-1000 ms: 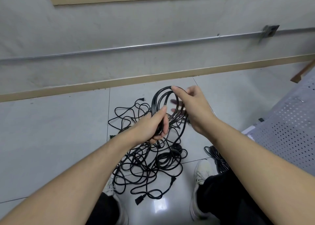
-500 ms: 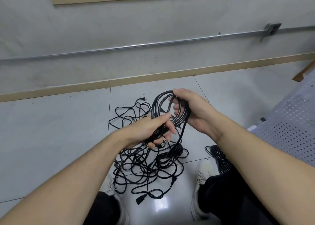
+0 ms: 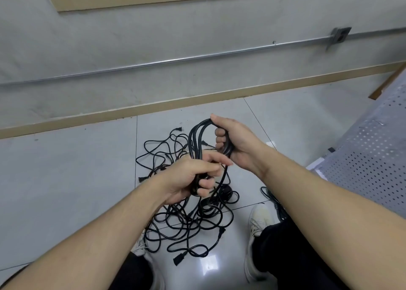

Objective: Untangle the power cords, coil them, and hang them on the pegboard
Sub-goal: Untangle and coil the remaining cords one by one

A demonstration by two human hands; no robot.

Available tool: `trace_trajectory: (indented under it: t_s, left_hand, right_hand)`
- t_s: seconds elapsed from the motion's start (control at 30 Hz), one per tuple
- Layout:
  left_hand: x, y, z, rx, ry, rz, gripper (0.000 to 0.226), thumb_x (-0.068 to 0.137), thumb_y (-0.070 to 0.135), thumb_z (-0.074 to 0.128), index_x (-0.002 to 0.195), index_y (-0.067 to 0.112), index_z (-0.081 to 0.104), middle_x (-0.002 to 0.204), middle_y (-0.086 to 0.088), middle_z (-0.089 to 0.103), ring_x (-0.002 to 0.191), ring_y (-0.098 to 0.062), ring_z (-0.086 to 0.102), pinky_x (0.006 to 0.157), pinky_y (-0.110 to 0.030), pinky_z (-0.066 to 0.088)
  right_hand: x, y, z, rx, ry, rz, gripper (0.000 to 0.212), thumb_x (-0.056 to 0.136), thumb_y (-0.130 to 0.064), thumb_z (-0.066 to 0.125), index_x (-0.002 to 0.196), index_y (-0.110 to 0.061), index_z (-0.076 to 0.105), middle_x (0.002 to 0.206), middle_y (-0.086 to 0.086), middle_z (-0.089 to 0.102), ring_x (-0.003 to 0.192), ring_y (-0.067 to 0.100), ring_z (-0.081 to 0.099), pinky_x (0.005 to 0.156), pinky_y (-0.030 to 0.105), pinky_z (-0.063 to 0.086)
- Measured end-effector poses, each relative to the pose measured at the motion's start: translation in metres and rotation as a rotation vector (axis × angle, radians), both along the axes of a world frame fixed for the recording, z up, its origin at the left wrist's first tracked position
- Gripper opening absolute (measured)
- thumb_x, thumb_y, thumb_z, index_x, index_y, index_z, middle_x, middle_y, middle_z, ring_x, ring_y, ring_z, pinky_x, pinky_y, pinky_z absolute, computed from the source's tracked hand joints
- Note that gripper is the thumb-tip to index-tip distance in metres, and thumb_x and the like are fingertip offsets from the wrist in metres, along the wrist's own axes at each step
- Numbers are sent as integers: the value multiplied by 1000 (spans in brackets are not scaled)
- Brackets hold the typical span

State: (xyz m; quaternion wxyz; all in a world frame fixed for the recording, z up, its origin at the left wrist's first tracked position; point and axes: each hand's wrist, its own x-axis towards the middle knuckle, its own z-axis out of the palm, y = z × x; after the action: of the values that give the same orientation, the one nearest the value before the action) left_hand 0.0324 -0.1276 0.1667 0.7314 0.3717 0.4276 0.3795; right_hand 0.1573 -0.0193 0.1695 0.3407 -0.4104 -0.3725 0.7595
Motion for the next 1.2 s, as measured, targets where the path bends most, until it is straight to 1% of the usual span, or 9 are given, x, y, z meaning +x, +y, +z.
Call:
trace_trajectory:
  t_s: [0.17,0.3,0.47,0.6,0.73,0.83,0.9,1.0,1.2]
  left_hand:
    - [-5,7,6,29,-228,242,37,92,19,50,116,25,78,73,3,39,56,-10,31,46,-20,29]
    - [-23,14,10,115,-343,443,40,102,19,41,133,22,67,76,0,42,62,-13,37,55,-26,34]
    - [-45,20,4,156,-207,707,41,107,12,35,136,19,63,75,-1,49,70,-14,45,76,-29,41]
    - [-48,19,7,109,-325,827,39,104,11,41,119,29,73,77,1,57,71,-9,56,71,-30,38]
    - [-39,20,11,52,-238,924,36,104,4,42,107,23,72,71,3,65,66,-7,63,56,-20,51]
    - [-38,19,9,10,-204,872,35,104,3,43,105,24,71,70,5,63,77,-13,65,82,-39,61]
    - [-38,19,8,2,-210,824,34,103,2,44,104,24,70,68,3,58,68,-13,62,74,-44,63]
    - [-42,22,10,60,-141,820,38,103,2,43,106,26,72,70,3,51,58,-10,50,53,-26,48]
    - [-53,25,7,179,129,775,46,101,-2,45,113,32,74,78,7,49,61,-8,45,52,-24,41]
  right_hand:
    - [2,1,-2,92,-169,38,54,105,-61,31,117,-14,55,66,2,67,60,20,66,66,33,58]
    - [-2,-10,-18,330,-508,297,36,107,-48,35,115,-16,47,67,4,67,67,24,66,83,51,58]
    - [-12,-35,-17,573,-664,571,22,109,-32,39,126,-25,52,68,-3,54,61,13,53,65,25,44]
    - [-22,-54,-6,845,-765,656,38,111,-25,36,146,-24,50,109,-2,64,98,15,58,84,23,40]
    - [-24,-58,-14,935,-848,675,33,109,-28,37,134,-21,57,94,2,65,94,24,60,88,35,47]
    - [-25,-64,-16,971,-875,730,30,109,-31,38,131,-27,58,95,1,65,93,24,60,84,35,47]
    - [-24,-65,-14,957,-847,733,22,108,-33,41,110,-24,61,85,-4,60,83,19,56,77,32,41]
    - [-16,-57,-4,841,-805,707,36,104,-41,51,75,-21,48,65,-5,54,60,10,54,60,26,40]
    - [9,-43,10,699,-646,789,43,96,-40,68,76,-6,51,59,0,49,54,12,57,60,27,43]
